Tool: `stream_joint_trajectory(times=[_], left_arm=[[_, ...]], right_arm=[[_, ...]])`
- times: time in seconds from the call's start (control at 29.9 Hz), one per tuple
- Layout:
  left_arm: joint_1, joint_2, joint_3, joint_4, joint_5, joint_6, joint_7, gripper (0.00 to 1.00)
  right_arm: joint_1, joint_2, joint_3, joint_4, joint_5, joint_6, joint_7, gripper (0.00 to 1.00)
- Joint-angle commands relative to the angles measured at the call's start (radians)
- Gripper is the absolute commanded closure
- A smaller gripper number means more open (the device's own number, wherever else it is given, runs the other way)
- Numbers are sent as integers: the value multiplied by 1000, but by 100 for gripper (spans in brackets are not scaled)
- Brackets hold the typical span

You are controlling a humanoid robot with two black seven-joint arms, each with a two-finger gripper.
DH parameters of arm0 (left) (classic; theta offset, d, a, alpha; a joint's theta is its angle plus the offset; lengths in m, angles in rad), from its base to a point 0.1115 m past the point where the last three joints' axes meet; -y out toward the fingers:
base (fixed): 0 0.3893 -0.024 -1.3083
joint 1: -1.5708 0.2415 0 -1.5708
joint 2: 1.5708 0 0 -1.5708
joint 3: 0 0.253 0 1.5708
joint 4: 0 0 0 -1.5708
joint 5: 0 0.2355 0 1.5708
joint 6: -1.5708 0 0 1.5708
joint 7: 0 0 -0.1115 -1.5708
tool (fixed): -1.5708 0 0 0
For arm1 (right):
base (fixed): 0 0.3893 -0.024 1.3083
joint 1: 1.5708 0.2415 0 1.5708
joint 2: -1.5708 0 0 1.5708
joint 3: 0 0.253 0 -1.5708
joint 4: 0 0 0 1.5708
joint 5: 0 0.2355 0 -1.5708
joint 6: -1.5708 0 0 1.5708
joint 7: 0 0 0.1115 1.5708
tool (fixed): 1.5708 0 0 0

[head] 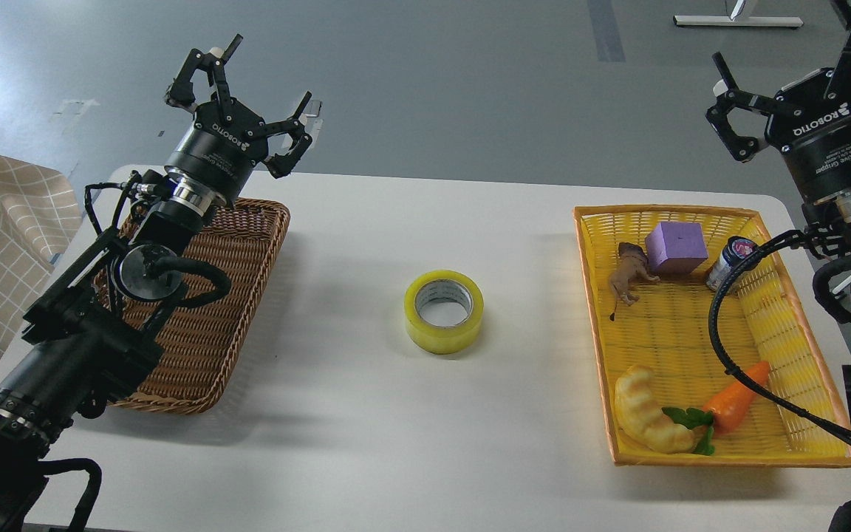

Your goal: Place and transfer tape with both arms

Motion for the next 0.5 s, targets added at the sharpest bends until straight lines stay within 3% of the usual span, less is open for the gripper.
stream_joint_trajectory(times=[0.0,0.07,0.2,0.27,0.4,0.47], left_arm=[[-12,29,-5,-35,147,0,-12,2],[-17,37,-4,-63,229,0,-37,2],[-18,68,1,-214,555,0,-130,2],[-17,74,11,-283,707,0,-132,2],[-12,68,21,-382,968,103,-132,2],[-9,66,22,-400,1042,108,-128,2]], right_arm=[[-10,-1,-1,0,0,0,0,0],[-13,-1,-1,0,0,0,0,0],[-32,-1,-2,2,0,0,0,0],[-36,-1,-2,2,0,0,0,0],[-46,1,-2,6,0,0,2,0],[-46,-1,-2,8,0,0,2,0]])
